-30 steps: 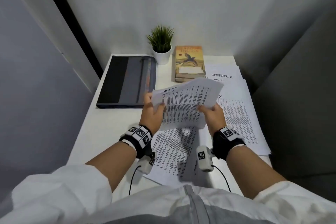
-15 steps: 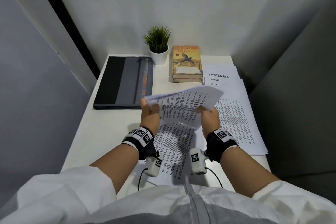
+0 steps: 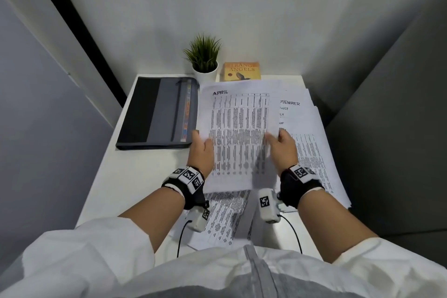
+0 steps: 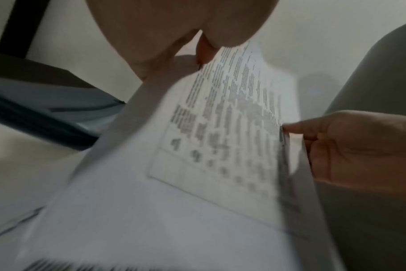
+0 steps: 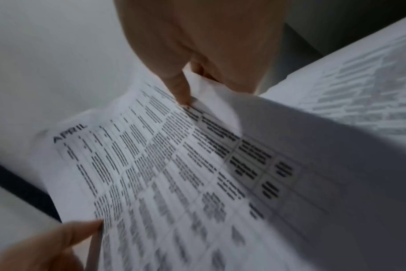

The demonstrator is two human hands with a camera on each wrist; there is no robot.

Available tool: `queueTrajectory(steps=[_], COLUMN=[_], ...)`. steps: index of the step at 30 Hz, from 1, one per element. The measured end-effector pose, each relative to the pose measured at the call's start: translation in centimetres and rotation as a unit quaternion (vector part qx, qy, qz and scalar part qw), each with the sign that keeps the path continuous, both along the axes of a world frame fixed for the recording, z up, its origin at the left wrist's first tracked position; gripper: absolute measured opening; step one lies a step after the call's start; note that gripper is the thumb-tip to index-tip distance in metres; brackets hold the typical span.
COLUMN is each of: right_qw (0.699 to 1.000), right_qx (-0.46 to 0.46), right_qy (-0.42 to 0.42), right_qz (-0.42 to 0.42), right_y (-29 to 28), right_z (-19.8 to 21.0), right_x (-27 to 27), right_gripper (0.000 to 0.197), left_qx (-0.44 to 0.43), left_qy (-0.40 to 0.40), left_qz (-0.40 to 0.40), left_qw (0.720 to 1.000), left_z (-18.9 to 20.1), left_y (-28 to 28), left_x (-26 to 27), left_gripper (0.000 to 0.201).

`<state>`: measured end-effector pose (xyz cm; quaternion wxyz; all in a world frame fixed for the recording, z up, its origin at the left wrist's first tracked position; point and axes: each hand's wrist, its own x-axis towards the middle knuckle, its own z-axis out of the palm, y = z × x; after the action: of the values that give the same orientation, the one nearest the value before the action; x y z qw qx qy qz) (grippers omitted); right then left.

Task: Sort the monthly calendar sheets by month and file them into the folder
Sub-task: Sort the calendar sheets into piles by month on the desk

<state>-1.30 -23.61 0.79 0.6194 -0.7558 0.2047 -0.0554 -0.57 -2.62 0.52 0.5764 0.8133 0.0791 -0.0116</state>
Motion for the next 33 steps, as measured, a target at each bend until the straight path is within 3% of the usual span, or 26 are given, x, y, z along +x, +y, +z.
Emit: queueTrajectory(steps=[3,5,9,12,15,18,23,29,33], right_qw=[0.998,0.995,0.975,0.954,0.937,0.925,0.903,0.899,0.853], right_qx=[-0.054,-0.059,-0.104,-0.156,-0.188,-0.198,-0.243,-0.233,-0.351], right_qy=[0.032,0.072,0.179,0.249,0.288,0.321,0.355,0.364,0.372], right_qz=[-0.010,-0.036,-0.080,-0.062,-0.055,-0.048,-0.026,-0.072,-0.102], right_y=[-3.2,-6.0,-12.4,-15.8,-17.1,-17.5,-17.2,-16.1,-13.9], right_z=[-0.4,-1.2,-3.3,-5.0,-6.2,-7.0,-7.6,-7.3,-5.7], right_x=[1.0,0.8,-0.8,-1.4,-1.5,-1.3,-0.7,-1.0,-1.0], right_gripper=[0.023,0.023,0.013,0.021,0.026,0.026,0.021,0.037,0.050], left_qx=[0.052,0.105,0.251,0.310,0.371,0.391,0.375,0.356,0.342], left_qy=[0.029,0.048,0.130,0.189,0.199,0.213,0.193,0.171,0.162], left_qz=[-0.072,-0.095,-0.126,-0.169,-0.180,-0.155,-0.132,-0.126,-0.128], left_qw=[0.996,0.989,0.951,0.916,0.889,0.882,0.897,0.910,0.917], left_z=[-0.6,-1.9,-5.6,-7.7,-8.8,-9.1,-9.1,-9.0,-8.5], left_y=[-0.8,-1.0,0.0,1.0,1.3,1.6,1.8,1.9,1.8], left_x=[0.6,0.8,0.9,0.7,0.8,1.0,0.3,-0.4,-0.8], left_gripper=[0.006,0.014,0.061,0.098,0.118,0.129,0.123,0.113,0.081])
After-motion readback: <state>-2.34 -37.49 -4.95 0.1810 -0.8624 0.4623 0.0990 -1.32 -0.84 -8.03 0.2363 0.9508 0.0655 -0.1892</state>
